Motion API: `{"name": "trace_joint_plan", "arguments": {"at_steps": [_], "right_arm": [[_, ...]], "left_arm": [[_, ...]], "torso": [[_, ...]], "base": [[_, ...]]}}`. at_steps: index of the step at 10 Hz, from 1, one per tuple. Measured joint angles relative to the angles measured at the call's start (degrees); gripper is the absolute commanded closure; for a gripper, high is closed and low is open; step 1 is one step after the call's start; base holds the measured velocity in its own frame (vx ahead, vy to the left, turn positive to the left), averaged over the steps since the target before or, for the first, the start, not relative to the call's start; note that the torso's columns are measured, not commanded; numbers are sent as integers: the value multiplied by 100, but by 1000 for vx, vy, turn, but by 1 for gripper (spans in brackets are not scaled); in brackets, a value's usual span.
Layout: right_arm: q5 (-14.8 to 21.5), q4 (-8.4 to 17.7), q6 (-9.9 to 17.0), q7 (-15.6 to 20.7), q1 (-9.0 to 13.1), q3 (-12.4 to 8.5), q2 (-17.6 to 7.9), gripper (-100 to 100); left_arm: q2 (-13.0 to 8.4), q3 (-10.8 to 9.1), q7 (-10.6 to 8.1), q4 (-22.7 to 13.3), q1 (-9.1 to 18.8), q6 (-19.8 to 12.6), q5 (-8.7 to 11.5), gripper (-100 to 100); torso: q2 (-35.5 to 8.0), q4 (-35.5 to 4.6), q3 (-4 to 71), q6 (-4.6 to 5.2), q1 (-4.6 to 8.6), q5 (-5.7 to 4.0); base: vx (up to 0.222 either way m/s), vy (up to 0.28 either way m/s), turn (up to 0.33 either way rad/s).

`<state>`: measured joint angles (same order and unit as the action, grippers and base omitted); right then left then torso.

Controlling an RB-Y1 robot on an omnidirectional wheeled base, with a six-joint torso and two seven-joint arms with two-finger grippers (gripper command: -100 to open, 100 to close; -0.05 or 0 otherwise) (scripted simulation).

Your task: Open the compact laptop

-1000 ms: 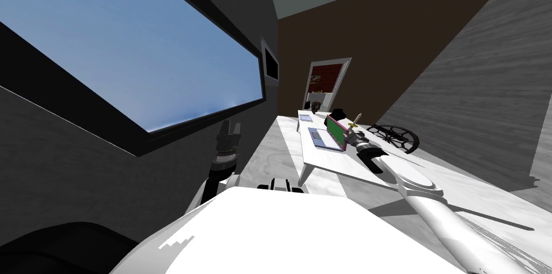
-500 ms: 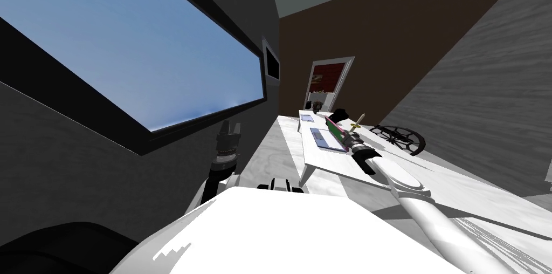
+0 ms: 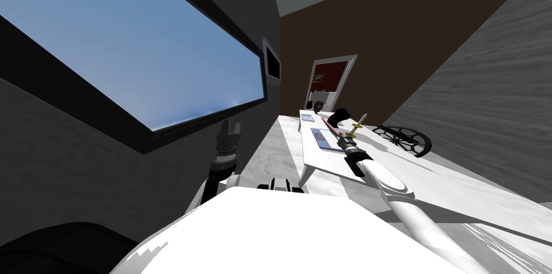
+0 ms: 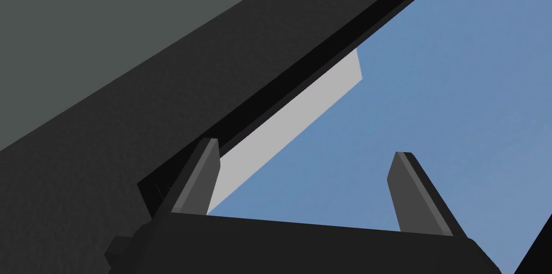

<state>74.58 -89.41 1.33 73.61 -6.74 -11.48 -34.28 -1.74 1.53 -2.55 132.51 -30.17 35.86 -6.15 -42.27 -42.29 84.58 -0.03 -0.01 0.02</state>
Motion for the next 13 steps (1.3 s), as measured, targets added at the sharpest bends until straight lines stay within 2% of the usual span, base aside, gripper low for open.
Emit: {"name": "trace_joint_plan", "arguments": {"at_steps": [2,3,4,6,7,8,9,10,11,12,13], "right_arm": [[287,-28,-16,276,17,-66,295,100],[426,-113,78,444,-27,18,390,100],[464,-236,326,588,-106,237,363,100],[729,-317,390,821,-129,223,603,100],[741,-322,400,856,-137,232,616,100],[1107,-280,415,833,-135,210,844,100],[967,-295,546,1012,-151,339,838,100],[754,-354,789,1394,-198,544,874,100],[872,-315,905,1439,-183,605,983,-100],[898,-239,814,1289,-161,525,841,-100],[682,-251,745,1349,-170,494,725,-100]], "left_arm": [[0,0,0,0,0,0,0,0],[0,0,0,0,0,0,0,0],[0,0,0,0,0,0,0,0],[0,0,0,0,0,0,0,0],[0,0,0,0,0,0,0,0],[0,0,0,0,1,0,0,0],[0,0,0,0,0,0,0,0],[0,0,0,0,0,0,0,0],[0,0,0,0,0,0,0,0],[1,0,0,0,-1,0,0,0],[1,1,0,0,-1,0,0,0]], "torso": [[-5,-3,-4,3,-6,3],[-7,-4,-4,0,-7,4],[-9,-7,-5,2,-6,6],[-12,-8,-8,3,-8,6],[-11,-8,-7,5,-8,6],[-6,-3,-4,-4,7,-1],[2,0,1,1,11,-4],[5,7,2,-5,10,-10],[11,6,6,2,9,-6],[14,5,9,7,-27,6],[9,4,6,2,-41,11]], "base": [[3,-21,34],[0,-33,58],[-1,-22,27],[-1,-13,13],[-3,-64,114],[-5,-71,66],[-9,-89,84],[-10,-84,79],[19,43,-60],[32,109,-72],[16,106,-50]]}}
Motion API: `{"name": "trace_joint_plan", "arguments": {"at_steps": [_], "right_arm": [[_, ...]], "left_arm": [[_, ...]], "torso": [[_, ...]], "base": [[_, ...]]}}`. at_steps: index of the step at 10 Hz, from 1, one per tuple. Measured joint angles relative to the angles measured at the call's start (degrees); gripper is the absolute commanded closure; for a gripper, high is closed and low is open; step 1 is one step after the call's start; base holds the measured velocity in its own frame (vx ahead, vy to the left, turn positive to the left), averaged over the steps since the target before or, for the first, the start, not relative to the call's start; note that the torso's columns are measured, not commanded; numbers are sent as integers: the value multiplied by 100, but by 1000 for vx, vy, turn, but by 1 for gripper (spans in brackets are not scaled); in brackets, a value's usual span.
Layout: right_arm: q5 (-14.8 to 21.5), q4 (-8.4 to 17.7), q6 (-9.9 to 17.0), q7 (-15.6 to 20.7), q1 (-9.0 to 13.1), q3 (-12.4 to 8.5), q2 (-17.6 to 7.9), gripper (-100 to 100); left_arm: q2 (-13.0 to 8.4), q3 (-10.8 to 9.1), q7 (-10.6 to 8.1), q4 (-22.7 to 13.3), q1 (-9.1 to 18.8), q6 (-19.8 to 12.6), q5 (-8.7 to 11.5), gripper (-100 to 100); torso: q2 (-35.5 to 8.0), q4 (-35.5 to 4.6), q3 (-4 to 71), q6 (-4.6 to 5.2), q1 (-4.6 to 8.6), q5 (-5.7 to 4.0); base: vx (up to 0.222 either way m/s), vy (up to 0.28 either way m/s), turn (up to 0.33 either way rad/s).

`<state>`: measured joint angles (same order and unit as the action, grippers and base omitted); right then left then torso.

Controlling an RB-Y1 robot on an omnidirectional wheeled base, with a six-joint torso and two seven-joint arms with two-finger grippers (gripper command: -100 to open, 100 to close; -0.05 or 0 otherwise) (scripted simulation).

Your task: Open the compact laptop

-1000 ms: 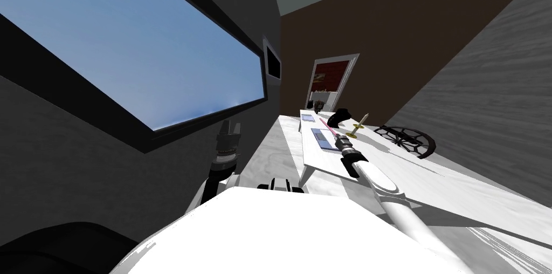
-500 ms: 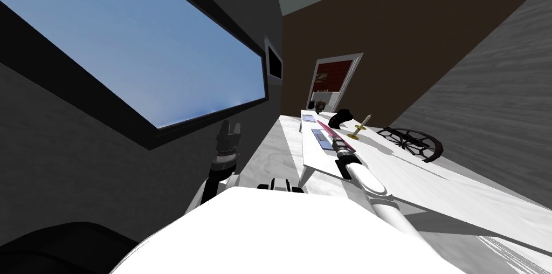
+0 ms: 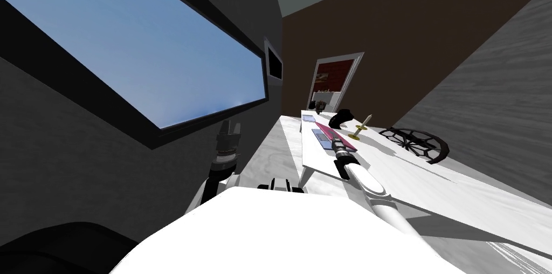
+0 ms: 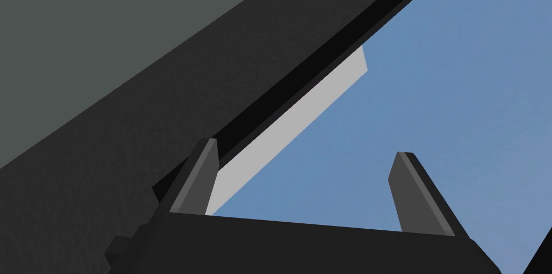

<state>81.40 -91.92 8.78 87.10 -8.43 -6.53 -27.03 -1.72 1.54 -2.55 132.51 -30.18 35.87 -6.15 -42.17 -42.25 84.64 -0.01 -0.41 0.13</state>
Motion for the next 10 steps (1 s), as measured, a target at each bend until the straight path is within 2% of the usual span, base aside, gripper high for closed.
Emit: {"name": "trace_joint_plan", "arguments": {"at_steps": [1,4,6,7,8,9,10], "right_arm": [[-278,-6,-21,140,5,5,-156,-100],[-235,143,-417,-150,31,-293,-426,-100],[-569,165,-393,-109,47,-220,-723,-100],[-587,223,-503,-129,87,-321,-775,-100],[-736,283,-571,-163,121,-334,-972,-100],[-723,349,-797,-189,145,-559,-982,-100],[-810,345,-831,-216,136,-528,-1103,-100]], "left_arm": [[0,0,0,0,0,0,0,0],[0,0,0,0,0,0,0,0],[-1,0,0,0,0,0,0,0],[0,0,0,0,0,0,0,0],[0,0,0,0,0,0,0,0],[0,0,0,0,0,0,0,0],[0,0,0,0,0,0,0,0]], "torso": [[-11,-3,-7,0,19,-5],[-20,-12,-13,1,35,-5],[-23,-12,-14,2,42,-8],[-17,-10,-11,3,34,-6],[-16,-10,-9,0,27,-3],[-15,-9,-10,3,26,-4],[-15,-7,-9,-2,41,-9]], "base": [[18,95,-63],[19,93,-46],[6,75,-43],[14,100,-63],[19,111,-62],[21,76,-35],[8,26,-6]]}}
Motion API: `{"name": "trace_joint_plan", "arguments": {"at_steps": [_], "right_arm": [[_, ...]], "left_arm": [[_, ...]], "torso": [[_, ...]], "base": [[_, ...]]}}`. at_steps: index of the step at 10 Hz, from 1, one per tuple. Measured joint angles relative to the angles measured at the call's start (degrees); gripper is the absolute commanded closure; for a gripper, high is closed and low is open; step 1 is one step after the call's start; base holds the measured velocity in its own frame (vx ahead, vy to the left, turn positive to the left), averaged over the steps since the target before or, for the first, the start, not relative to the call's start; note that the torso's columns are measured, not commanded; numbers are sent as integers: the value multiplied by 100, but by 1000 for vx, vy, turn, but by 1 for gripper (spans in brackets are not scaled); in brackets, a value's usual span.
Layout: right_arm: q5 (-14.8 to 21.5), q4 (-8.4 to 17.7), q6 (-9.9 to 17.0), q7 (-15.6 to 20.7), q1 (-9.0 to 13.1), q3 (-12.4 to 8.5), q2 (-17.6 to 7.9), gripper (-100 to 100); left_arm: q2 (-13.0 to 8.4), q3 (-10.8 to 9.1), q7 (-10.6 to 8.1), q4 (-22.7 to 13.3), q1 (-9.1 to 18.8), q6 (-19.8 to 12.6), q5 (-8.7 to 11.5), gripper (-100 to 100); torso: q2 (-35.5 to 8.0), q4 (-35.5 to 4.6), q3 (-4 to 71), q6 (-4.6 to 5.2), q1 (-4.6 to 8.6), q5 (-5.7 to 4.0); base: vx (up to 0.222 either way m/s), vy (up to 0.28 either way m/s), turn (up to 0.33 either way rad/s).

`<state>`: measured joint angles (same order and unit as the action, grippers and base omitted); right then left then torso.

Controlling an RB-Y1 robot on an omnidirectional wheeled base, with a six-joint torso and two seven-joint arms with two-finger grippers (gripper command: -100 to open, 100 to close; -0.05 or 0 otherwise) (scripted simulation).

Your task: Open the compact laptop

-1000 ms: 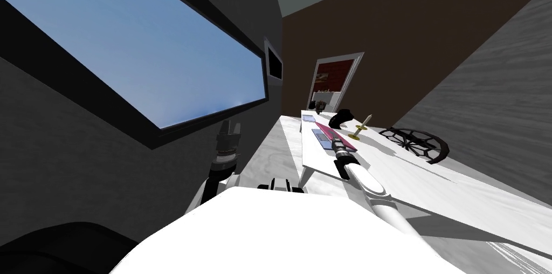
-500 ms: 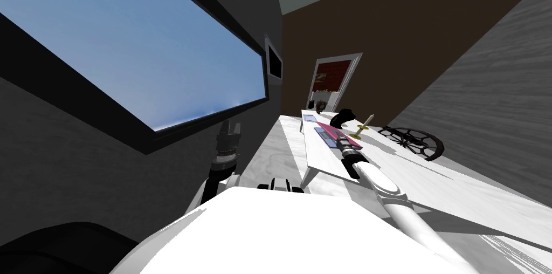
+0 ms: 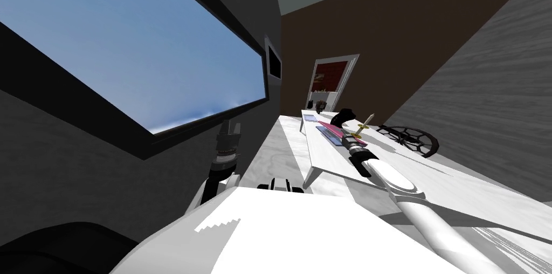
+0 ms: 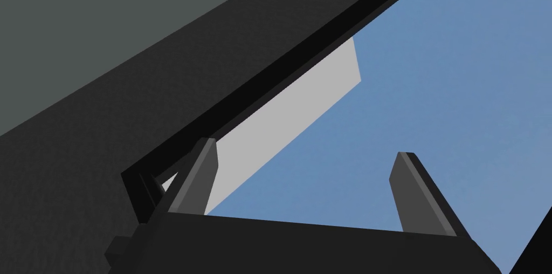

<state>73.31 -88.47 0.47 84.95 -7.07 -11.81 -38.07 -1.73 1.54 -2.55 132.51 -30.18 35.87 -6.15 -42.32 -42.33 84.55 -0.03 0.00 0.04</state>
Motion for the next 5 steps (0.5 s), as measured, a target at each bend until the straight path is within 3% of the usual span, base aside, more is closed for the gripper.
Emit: {"name": "trace_joint_plan", "arguments": {"at_steps": [1,5], "right_arm": [[-15,0,18,-7,-4,14,-14,0],[-14,13,10,-8,-17,26,-3,0]], "left_arm": [[0,0,0,0,0,0,0,0],[-1,-1,0,0,0,0,0,0]], "torso": [[-2,0,-2,0,14,-6],[-4,-3,-2,3,-8,4]], "base": [[1,8,1],[0,0,0]]}}
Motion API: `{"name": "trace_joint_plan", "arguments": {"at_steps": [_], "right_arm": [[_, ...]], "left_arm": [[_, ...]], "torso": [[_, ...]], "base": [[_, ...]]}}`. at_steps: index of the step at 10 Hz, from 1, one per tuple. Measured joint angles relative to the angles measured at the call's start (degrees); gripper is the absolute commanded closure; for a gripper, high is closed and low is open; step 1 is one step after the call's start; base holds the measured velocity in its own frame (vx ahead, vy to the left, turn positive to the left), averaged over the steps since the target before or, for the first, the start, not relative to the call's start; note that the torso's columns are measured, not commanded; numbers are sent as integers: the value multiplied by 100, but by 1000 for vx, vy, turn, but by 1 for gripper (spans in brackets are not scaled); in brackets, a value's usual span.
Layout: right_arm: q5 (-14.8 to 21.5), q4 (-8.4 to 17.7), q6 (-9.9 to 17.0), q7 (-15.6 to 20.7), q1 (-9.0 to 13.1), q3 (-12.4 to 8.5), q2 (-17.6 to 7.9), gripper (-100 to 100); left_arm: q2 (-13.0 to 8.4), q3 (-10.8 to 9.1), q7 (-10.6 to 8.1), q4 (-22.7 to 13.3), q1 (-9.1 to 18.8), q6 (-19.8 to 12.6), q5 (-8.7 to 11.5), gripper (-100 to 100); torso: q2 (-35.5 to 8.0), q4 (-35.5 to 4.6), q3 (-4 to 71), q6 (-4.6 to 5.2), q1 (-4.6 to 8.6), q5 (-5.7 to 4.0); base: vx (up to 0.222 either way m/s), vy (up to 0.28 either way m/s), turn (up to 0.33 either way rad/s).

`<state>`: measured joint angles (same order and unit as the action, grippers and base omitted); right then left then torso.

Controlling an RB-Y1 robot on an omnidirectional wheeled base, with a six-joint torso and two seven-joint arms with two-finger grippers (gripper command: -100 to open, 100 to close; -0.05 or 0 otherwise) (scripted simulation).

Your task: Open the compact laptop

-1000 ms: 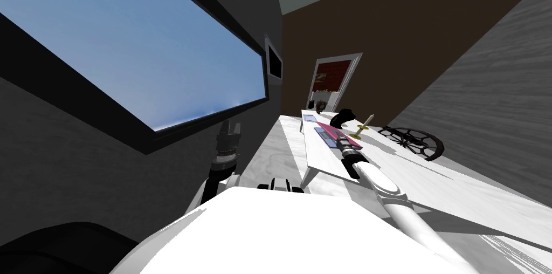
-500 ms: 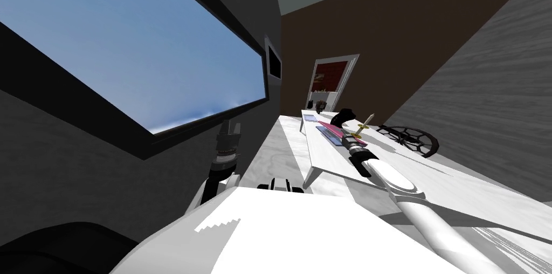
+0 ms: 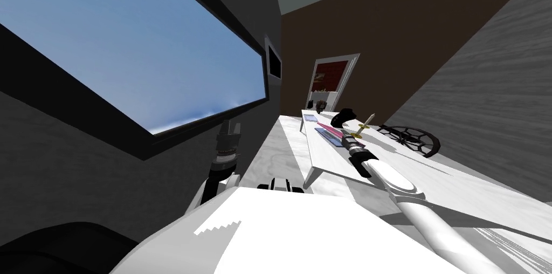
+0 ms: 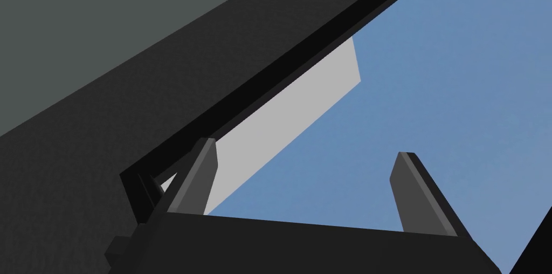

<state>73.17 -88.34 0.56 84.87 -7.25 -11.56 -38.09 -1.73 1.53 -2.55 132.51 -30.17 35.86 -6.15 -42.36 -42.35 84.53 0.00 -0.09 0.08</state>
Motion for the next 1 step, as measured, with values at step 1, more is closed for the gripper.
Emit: {"name": "trace_joint_plan", "arguments": {"at_steps": [1], "right_arm": [[0,4,-1,0,-4,3,2,0]], "left_arm": [[0,0,0,0,0,0,0,0]], "torso": [[0,0,0,0,-1,0]], "base": [[0,0,0]]}}
